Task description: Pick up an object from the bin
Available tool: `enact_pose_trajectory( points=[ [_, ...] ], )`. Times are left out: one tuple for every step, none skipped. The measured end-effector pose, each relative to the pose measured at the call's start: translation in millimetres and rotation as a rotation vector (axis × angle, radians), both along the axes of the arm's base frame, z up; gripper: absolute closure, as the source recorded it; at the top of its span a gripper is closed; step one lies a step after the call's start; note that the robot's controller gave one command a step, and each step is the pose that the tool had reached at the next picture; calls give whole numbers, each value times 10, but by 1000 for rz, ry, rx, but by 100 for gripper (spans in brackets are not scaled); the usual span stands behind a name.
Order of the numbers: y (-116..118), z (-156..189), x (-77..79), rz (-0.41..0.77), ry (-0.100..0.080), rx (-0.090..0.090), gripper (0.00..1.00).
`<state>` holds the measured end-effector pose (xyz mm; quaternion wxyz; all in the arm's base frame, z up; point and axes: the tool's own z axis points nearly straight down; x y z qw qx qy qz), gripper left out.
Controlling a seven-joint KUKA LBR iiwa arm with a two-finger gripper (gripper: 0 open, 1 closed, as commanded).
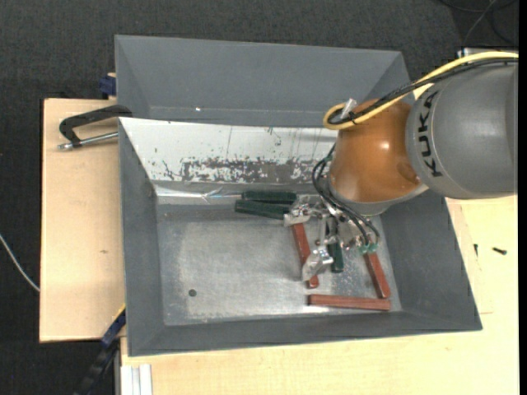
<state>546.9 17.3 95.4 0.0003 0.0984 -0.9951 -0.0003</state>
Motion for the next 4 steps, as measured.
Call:
enact_pose_trajectory(
  points=[
    [-569, -187, 212, 105, -3, -5, 100],
    [-569, -187, 212, 105, -3, -5, 100],
    [-369, -212, 516, 182, -12, -1, 0],
    [-369, -212, 515, 182, -12, -1, 0]
  ],
)
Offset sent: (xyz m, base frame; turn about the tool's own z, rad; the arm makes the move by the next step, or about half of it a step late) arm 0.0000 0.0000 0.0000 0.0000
